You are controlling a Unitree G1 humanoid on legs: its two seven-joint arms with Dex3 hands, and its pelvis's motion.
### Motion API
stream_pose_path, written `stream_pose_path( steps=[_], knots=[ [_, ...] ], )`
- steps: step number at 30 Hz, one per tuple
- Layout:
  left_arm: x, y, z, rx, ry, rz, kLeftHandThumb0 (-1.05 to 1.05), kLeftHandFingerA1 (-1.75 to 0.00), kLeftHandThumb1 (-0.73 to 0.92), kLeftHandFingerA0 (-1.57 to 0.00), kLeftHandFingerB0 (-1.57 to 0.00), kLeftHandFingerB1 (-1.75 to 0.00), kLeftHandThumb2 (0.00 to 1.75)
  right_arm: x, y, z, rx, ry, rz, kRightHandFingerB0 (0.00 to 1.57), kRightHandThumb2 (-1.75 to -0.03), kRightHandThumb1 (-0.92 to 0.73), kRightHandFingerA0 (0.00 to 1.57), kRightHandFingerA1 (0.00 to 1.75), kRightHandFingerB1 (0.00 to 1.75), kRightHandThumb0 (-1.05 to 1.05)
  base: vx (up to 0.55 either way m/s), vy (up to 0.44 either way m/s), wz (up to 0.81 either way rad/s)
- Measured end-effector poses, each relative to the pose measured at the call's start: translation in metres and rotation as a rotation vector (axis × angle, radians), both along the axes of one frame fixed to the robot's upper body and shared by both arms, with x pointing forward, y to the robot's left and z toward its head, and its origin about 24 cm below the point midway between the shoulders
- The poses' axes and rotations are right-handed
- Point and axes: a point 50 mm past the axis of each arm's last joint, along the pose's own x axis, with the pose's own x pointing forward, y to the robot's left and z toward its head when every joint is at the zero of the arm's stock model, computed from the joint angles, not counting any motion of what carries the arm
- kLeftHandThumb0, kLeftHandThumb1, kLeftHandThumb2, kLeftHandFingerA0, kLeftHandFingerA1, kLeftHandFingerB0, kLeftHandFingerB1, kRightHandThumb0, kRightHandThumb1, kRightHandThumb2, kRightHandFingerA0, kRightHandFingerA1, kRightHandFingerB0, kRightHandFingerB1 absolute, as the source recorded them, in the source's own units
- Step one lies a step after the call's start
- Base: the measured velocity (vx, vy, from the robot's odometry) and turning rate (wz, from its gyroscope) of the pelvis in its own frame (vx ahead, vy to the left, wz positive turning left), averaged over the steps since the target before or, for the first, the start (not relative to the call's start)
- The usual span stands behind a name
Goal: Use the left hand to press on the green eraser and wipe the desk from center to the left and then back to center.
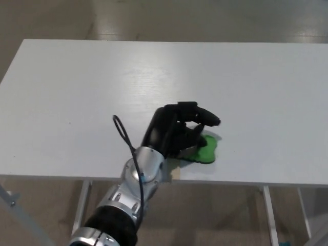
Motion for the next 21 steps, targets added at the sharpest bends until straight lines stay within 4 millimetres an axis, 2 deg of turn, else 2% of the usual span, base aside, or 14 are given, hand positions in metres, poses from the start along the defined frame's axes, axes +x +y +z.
stream_pose_path(
  steps=[1,2,3,5,6,7,8,9,10,12,14,19,20,21],
  knots=[
    [0.000,-0.001,0.000,0.004,-0.001,-0.003,-0.23,-0.81,0.81,-0.91,-0.89,-0.55,0.64,-0.001,0.000,0.000,-0.001,0.001,0.001,0.58,-0.60,-0.70,0.73,0.54,0.51,-0.22,0.00,0.000,0.00],
    [0.000,-0.001,0.000,0.005,-0.001,-0.003,-0.23,-0.81,0.81,-0.91,-0.89,-0.55,0.64,-0.001,0.000,0.000,-0.001,0.001,0.002,0.58,-0.60,-0.70,0.73,0.54,0.51,-0.22,0.00,0.000,0.00],
    [0.000,-0.001,0.001,0.007,-0.003,-0.003,-0.31,-0.72,0.78,-0.87,-0.60,-0.39,0.63,-0.001,-0.001,0.001,-0.003,0.002,0.003,0.58,-0.60,-0.70,0.73,0.54,0.51,-0.22,0.00,0.000,0.00],
    [0.000,0.000,0.001,0.010,-0.005,-0.003,-0.31,-0.72,0.78,-0.87,-0.60,-0.39,0.63,-0.001,-0.001,0.001,-0.006,0.001,0.004,0.58,-0.60,-0.70,0.73,0.54,0.51,-0.22,0.00,0.000,0.00],
    [0.001,0.001,0.002,0.011,-0.007,-0.003,-0.52,-0.52,0.56,-0.48,-0.22,-0.41,0.81,-0.001,-0.001,0.001,-0.007,0.001,0.005,0.58,-0.60,-0.70,0.73,0.54,0.51,-0.22,0.00,0.000,0.00],
    [0.001,0.002,0.003,0.014,-0.011,-0.002,-0.55,-0.23,0.58,-0.06,-0.10,-0.27,0.60,-0.001,-0.002,0.001,-0.008,0.002,0.006,0.58,-0.60,-0.70,0.73,0.54,0.51,-0.22,0.00,0.000,0.00],
    [0.002,0.004,0.005,0.017,-0.015,0.000,-0.55,-0.23,0.58,-0.06,-0.10,-0.27,0.60,-0.001,-0.002,0.001,-0.009,0.002,0.007,0.58,-0.60,-0.70,0.73,0.54,0.51,-0.22,0.00,0.000,0.00],
    [0.003,0.005,0.006,0.019,-0.017,-0.003,-0.66,-0.16,0.44,0.00,-0.01,-0.30,0.81,-0.001,-0.002,0.001,-0.009,0.002,0.007,0.58,-0.60,-0.70,0.73,0.54,0.51,-0.22,0.00,0.000,0.00],
    [0.004,0.008,0.010,0.017,-0.025,-0.008,-0.80,0.00,0.49,0.00,0.00,-0.21,0.84,0.000,-0.002,0.001,-0.009,0.002,0.008,0.59,-0.60,-0.70,0.73,0.54,0.51,-0.22,0.00,0.000,0.00],
    [0.008,0.014,0.019,0.016,-0.045,-0.019,-0.80,0.00,0.49,0.00,0.00,-0.21,0.84,0.000,-0.002,0.002,-0.011,0.002,0.009,0.59,-0.60,-0.70,0.73,0.54,0.51,-0.22,0.00,0.000,0.00],
    [0.011,0.020,0.034,0.016,-0.090,-0.036,-0.83,0.00,0.50,0.00,0.00,-0.09,0.85,0.000,-0.002,0.001,-0.012,0.003,0.007,0.60,-0.60,-0.70,0.73,0.54,0.51,-0.22,0.00,0.000,0.00],
    [0.015,0.030,0.071,0.007,-0.209,-0.074,-0.81,0.00,0.48,0.00,0.00,-0.10,0.85,0.002,-0.002,0.001,-0.013,0.006,0.008,0.60,-0.60,-0.70,0.73,0.54,0.52,-0.22,0.00,0.000,0.00],
    [0.016,0.033,0.083,0.003,-0.247,-0.082,-0.81,0.00,0.48,0.00,0.00,-0.10,0.85,0.002,-0.002,0.001,-0.013,0.006,0.008,0.60,-0.60,-0.70,0.73,0.54,0.52,-0.22,0.00,0.000,0.00],
    [0.015,0.036,0.098,-0.004,-0.295,-0.096,-0.79,0.00,0.44,0.00,0.00,-0.17,0.77,0.003,-0.002,0.001,-0.013,0.004,0.009,0.60,-0.60,-0.70,0.74,0.54,0.52,-0.22,0.00,0.000,0.00]
  ],
)
